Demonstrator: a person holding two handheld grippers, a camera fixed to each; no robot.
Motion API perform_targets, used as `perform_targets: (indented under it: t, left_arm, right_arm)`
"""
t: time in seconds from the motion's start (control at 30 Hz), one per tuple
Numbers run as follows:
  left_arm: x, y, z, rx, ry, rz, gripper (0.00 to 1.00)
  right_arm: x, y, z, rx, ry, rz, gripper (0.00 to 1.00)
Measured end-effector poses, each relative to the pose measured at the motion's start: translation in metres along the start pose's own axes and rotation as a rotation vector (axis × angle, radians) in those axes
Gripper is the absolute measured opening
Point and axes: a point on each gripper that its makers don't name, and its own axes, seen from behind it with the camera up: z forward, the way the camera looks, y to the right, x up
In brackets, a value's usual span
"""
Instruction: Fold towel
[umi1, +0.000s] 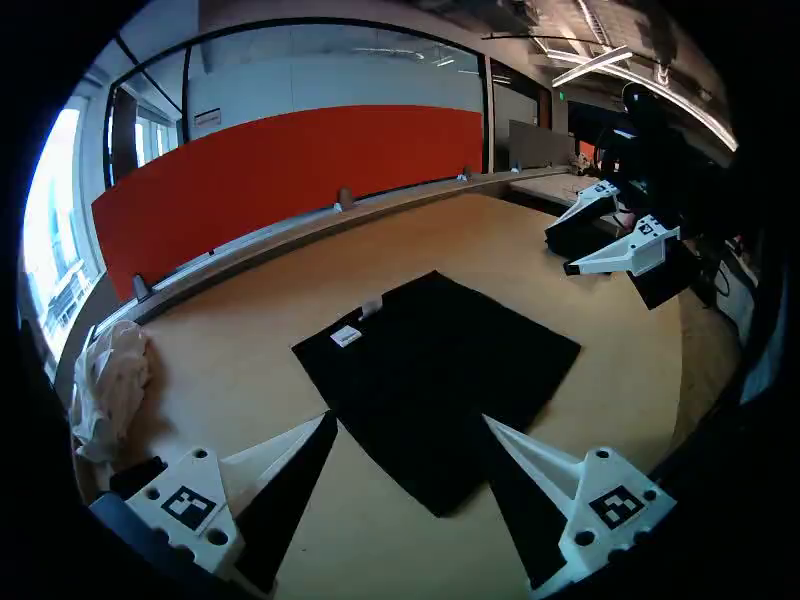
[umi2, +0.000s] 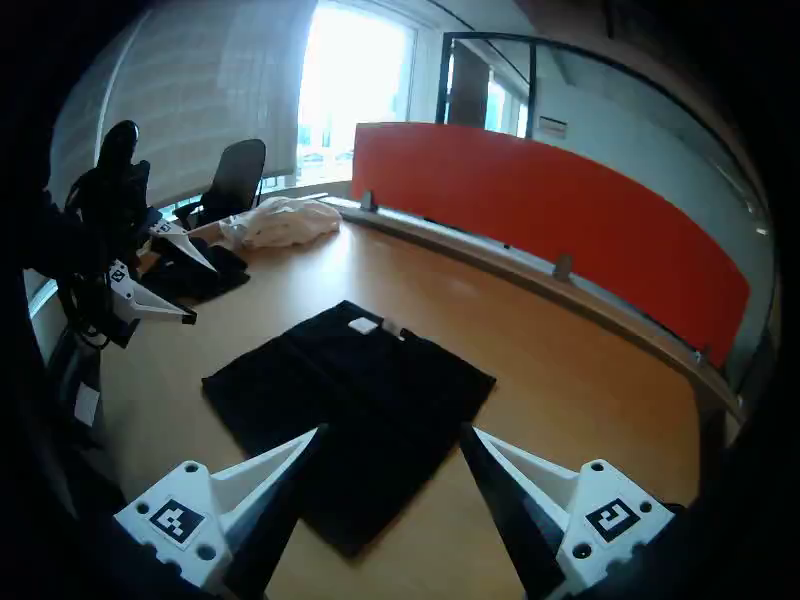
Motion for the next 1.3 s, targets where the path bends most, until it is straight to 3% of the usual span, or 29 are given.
perform_targets:
  t: [0.7,1.3]
  left_arm:
    - [-0.057,0.019,0.037,-0.070,-0.100,0.033,0.97]
    - [-0.091,0.027,0.050,-0.095,-0.168,0.046,0.97]
  right_arm:
    - [-0.066,-0.023,0.032,0.060,-0.109,-0.024,1.00]
    - [-0.106,-0.034,0.040,0.096,-0.187,-0.039,1.00]
